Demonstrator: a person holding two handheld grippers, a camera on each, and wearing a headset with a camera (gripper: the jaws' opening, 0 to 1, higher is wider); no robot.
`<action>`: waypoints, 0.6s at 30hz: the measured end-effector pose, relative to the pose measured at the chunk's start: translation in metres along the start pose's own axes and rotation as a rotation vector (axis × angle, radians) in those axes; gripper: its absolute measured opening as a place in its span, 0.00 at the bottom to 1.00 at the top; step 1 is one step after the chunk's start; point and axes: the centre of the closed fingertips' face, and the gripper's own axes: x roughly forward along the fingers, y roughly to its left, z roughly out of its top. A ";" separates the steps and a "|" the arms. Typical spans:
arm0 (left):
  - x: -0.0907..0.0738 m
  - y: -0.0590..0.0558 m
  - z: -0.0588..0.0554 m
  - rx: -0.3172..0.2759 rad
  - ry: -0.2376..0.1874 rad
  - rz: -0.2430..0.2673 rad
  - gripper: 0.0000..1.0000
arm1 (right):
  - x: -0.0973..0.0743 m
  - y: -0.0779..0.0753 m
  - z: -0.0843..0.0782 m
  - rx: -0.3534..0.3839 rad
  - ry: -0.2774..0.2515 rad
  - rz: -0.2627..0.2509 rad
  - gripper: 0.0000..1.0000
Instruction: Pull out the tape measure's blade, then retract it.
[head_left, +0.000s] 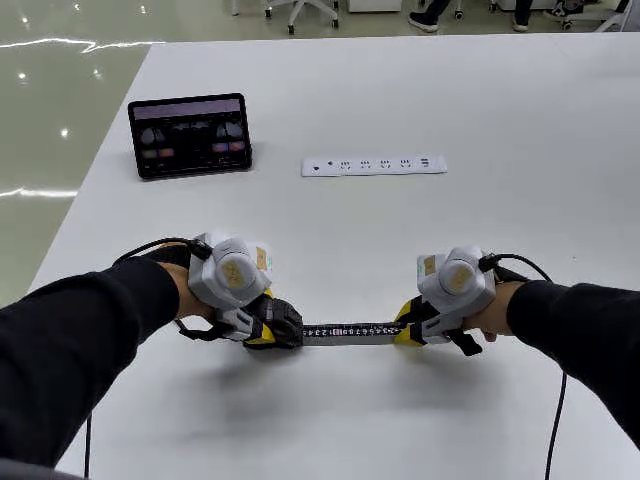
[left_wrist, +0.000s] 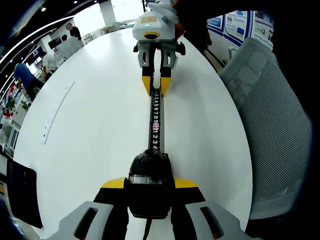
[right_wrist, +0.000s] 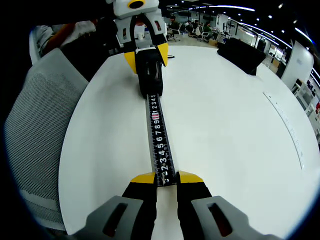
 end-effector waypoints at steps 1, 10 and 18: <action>0.000 0.000 0.000 0.000 0.000 0.000 0.28 | 0.000 0.000 -0.001 0.000 0.001 0.000 0.10; 0.000 0.000 0.000 -0.003 -0.003 0.001 0.28 | -0.004 -0.001 -0.005 0.008 0.003 -0.003 0.10; 0.000 -0.001 0.000 -0.004 -0.003 0.002 0.28 | -0.007 -0.002 -0.009 0.008 0.009 -0.005 0.10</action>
